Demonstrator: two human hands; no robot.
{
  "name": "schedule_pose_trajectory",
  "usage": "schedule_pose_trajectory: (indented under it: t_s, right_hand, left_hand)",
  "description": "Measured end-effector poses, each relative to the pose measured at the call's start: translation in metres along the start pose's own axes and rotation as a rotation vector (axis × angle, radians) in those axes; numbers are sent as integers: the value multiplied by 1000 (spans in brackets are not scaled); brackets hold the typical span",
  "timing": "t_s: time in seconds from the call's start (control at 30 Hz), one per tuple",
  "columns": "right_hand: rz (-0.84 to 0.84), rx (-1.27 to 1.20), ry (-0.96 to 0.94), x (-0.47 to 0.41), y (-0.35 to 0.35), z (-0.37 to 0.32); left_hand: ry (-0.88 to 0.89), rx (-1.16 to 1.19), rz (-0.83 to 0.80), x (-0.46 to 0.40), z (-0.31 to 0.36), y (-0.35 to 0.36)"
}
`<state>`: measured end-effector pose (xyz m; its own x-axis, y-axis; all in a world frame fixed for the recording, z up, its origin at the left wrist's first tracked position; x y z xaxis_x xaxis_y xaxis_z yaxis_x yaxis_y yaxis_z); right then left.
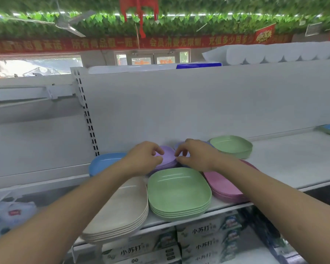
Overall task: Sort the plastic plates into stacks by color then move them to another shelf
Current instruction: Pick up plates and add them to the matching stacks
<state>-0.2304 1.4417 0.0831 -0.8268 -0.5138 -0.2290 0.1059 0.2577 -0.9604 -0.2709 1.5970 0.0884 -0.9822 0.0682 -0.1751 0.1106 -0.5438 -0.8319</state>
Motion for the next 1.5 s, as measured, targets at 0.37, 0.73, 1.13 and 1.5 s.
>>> schedule_pose_trajectory:
  t_s: [0.37,0.73,1.13,1.5]
  right_hand:
    - [163,44,-27,126,-63,113]
    - [232,234,224,342,-140,370]
    - [266,170,448,449,-157,623]
    - [371,101,441,343,-218,812]
  left_hand:
    - [270,-162,46,0,165,91]
    - [537,-216,13,-16,448,300]
    - [674,-219,-96,-118,635,463]
    - [401,-466,-15,-322,649,509]
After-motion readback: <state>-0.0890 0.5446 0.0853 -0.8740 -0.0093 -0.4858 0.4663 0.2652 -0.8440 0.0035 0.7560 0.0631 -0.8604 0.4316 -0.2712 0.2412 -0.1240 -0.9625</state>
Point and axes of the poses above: each hand's wrist, its own x-axis away from the middle knuckle, its own y-axis out of the palm, z = x × y, the point moved 9 cm from there along -x, towards the middle knuckle, and after that the axes turned 4 degrees about x, right-handed, at the moved point
